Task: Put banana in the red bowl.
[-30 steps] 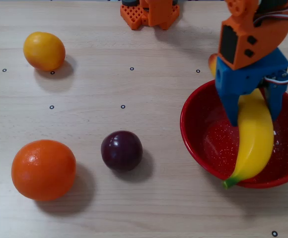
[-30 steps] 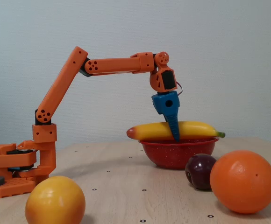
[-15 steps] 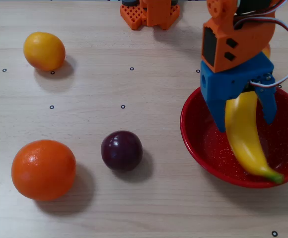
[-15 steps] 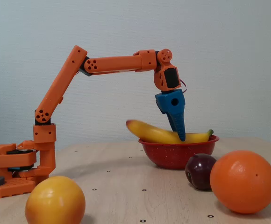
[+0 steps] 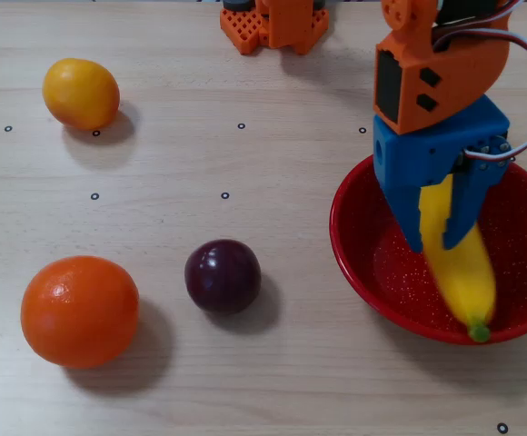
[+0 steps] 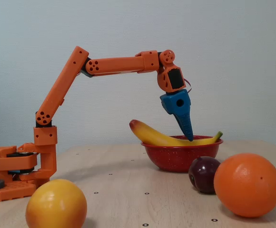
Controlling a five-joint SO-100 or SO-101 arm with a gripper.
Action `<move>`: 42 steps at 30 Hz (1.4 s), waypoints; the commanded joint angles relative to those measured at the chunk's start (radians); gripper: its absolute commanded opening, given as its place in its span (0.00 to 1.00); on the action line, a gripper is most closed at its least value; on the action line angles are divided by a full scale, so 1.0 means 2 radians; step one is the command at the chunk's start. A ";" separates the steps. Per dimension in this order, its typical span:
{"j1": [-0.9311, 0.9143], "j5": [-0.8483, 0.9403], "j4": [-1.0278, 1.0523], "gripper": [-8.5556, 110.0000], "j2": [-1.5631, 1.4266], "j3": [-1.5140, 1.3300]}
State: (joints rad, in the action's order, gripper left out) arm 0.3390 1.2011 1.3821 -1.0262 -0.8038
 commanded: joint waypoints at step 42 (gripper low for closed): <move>-0.114 -0.574 -0.117 0.07 -0.469 -0.399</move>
State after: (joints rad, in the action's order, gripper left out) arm 0.1304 0.0767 1.1827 -1.8423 -1.6061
